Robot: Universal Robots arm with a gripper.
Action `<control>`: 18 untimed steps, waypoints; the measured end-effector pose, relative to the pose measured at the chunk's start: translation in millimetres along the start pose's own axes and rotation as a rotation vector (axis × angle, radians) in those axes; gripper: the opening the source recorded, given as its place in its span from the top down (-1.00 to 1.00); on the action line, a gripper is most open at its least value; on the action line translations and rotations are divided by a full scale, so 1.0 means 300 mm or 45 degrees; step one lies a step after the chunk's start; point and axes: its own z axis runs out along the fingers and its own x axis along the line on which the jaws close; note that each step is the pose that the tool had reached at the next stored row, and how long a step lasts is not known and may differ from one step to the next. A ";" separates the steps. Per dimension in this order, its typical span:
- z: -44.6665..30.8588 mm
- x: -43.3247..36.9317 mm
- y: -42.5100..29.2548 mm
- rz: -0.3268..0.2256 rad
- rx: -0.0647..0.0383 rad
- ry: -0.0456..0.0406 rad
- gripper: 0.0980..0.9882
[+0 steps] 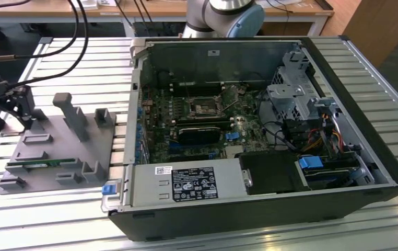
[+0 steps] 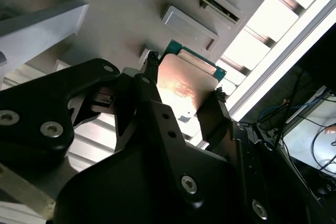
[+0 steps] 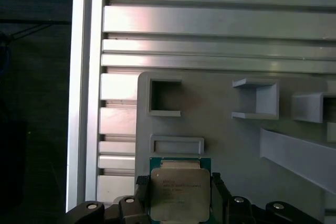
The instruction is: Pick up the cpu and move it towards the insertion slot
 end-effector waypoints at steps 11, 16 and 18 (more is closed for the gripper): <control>-0.023 0.000 0.003 0.000 0.002 0.000 0.00; -0.034 0.000 0.004 0.000 0.003 0.000 0.00; -0.038 0.000 0.004 0.000 0.003 0.000 0.00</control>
